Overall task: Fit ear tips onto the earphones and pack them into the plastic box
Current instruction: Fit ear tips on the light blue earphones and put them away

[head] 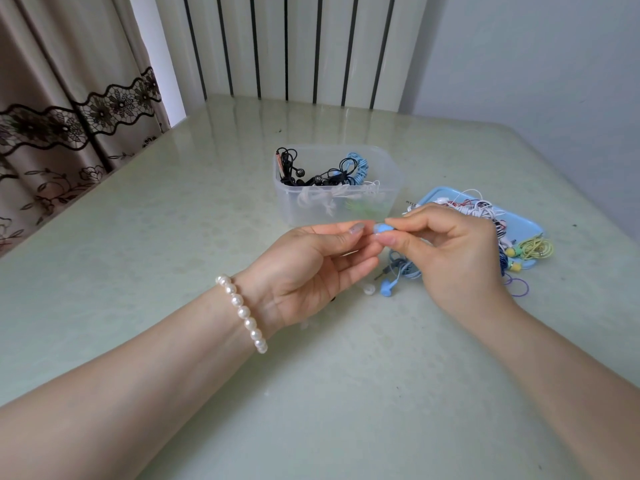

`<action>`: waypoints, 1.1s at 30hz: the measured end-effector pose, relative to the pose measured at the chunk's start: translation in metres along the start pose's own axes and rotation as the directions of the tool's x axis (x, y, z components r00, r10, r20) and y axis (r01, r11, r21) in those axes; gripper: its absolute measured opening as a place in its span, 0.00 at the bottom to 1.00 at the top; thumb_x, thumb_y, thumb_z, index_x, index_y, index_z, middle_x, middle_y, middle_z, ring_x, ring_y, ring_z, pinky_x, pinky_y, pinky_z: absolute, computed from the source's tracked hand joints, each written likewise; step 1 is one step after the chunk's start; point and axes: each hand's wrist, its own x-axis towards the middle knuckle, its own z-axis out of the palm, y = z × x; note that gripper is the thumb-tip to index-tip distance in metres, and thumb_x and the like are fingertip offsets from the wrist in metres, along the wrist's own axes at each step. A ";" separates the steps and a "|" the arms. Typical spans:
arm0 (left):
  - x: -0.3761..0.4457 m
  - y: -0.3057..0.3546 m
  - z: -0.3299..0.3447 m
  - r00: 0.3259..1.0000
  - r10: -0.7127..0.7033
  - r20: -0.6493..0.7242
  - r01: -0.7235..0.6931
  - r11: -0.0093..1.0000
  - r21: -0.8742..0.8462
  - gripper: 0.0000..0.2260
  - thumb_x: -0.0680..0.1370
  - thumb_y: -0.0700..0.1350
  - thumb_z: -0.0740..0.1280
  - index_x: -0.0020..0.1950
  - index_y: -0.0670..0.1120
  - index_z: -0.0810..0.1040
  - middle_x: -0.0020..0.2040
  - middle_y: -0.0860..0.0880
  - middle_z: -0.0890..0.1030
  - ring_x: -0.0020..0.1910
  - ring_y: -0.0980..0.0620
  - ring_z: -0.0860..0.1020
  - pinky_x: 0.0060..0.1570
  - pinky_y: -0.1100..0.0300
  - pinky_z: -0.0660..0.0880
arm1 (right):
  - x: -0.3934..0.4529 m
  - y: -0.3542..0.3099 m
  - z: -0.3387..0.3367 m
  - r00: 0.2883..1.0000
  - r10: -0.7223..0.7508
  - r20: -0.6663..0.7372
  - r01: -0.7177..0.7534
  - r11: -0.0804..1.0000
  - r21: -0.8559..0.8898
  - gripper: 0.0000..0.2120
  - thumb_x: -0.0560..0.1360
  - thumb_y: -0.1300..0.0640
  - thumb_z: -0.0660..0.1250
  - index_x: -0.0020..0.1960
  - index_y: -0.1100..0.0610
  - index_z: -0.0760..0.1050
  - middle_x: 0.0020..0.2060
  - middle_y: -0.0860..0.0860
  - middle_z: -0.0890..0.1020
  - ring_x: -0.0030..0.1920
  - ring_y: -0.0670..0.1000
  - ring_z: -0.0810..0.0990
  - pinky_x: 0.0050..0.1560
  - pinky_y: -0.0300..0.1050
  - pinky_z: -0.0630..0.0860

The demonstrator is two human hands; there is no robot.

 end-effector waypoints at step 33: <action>0.001 -0.003 0.005 0.968 0.251 0.003 -0.241 0.924 0.295 0.11 0.61 0.48 0.69 0.35 0.40 0.79 0.32 0.48 0.80 0.29 0.56 0.76 0.34 0.65 0.77 | 0.008 -0.029 -0.012 0.976 0.167 0.137 -0.205 0.916 0.345 0.03 0.63 0.55 0.73 0.35 0.55 0.82 0.28 0.52 0.82 0.27 0.48 0.78 0.34 0.35 0.72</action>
